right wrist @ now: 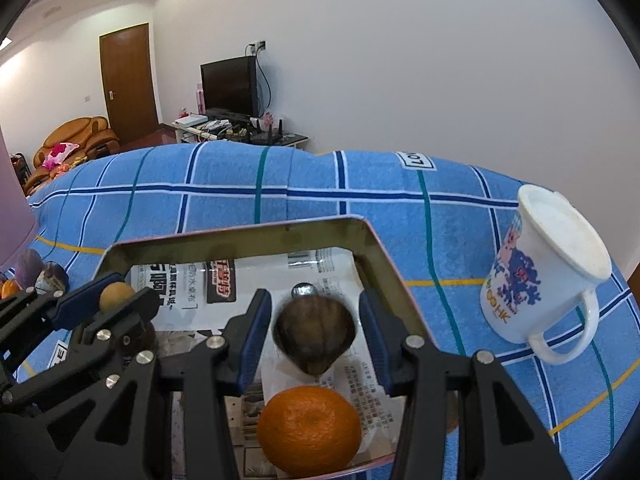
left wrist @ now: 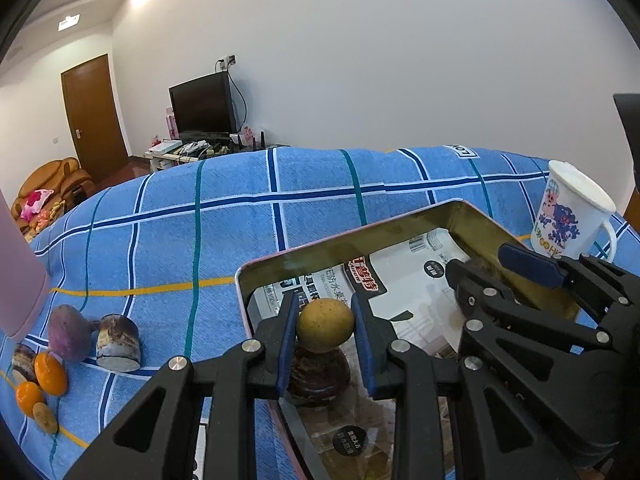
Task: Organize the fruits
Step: 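Carry both fruits over the tin and release them inside, then withdraw both open tools from the tin toward the fruits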
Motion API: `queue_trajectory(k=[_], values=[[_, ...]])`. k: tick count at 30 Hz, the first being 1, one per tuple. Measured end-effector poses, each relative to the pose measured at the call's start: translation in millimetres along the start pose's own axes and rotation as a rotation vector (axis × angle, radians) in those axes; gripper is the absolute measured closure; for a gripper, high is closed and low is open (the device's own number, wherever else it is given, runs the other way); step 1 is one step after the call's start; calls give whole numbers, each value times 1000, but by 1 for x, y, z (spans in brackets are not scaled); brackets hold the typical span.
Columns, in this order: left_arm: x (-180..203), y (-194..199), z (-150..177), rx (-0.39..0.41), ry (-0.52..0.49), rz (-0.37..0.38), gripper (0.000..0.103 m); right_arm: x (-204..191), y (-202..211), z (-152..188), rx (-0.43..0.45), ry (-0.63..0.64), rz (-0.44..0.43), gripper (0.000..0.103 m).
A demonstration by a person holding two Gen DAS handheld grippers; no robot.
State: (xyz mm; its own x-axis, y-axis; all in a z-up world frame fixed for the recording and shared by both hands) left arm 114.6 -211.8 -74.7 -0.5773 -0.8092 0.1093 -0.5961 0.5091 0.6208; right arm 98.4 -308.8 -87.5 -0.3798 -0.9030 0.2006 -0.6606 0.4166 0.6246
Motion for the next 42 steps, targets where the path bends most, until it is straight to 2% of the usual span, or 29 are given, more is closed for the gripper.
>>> queue_trajectory(k=[6, 8, 10, 14, 15, 16, 17, 18, 19, 21, 23, 28, 36, 42], values=[[-3, -1, 1, -6, 17, -7, 74, -2, 1, 0, 1, 0, -17, 54], [-5, -1, 1, -5, 26, -14, 74, -1, 2, 0, 3, -10, -32, 48], [-8, 2, 1, 6, 38, -16, 74, 2, 4, -1, 12, -31, -30, 36], [-10, 6, 2, 19, 54, 0, 70, 13, 8, -3, 31, -95, -41, 25], [-10, 8, 1, 23, 57, 7, 65, 16, 10, -5, 37, -113, -49, 22], [-8, 11, 0, 30, 56, 32, 52, 18, 13, -6, 46, -132, -63, 12], [-5, 13, -1, 39, 53, 47, 43, 21, 17, -9, 63, -161, -92, 6], [-2, 20, -4, 66, 45, 49, 27, 23, 21, -10, 82, -184, -111, 0], [-1, 27, -6, 96, 36, 34, 20, 26, 28, -13, 110, -210, -122, 0], [4, 45, -13, 180, -10, 5, 18, 29, 38, -17, 158, -224, -116, 0], [8, 52, -15, 206, -38, -2, 14, 34, 47, -20, 200, -241, -93, 0], [-8, 56, -15, 208, 13, -13, 13, 52, 64, -25, 280, -307, -58, 0], [-47, 75, -13, 250, 25, -159, 13, 75, 102, -27, 461, -441, -12, 0], [-68, 83, -2, 238, -5, -265, 13, 63, 105, -25, 451, -419, 0, 0]])
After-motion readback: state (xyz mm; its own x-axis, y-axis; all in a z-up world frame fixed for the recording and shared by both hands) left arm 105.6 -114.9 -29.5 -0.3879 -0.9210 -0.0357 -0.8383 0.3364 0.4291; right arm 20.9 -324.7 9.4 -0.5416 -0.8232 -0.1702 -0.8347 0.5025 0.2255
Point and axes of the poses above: each gripper's, at about its wrist camera, not at the fingertips, and y roughly against the way its jaws point, x to its right, z to its underside, the point moved 8 cm from there along -y, roughly the way its jaws point, and after that the axes turned 13 degrees about z, right-handed, at the moved point
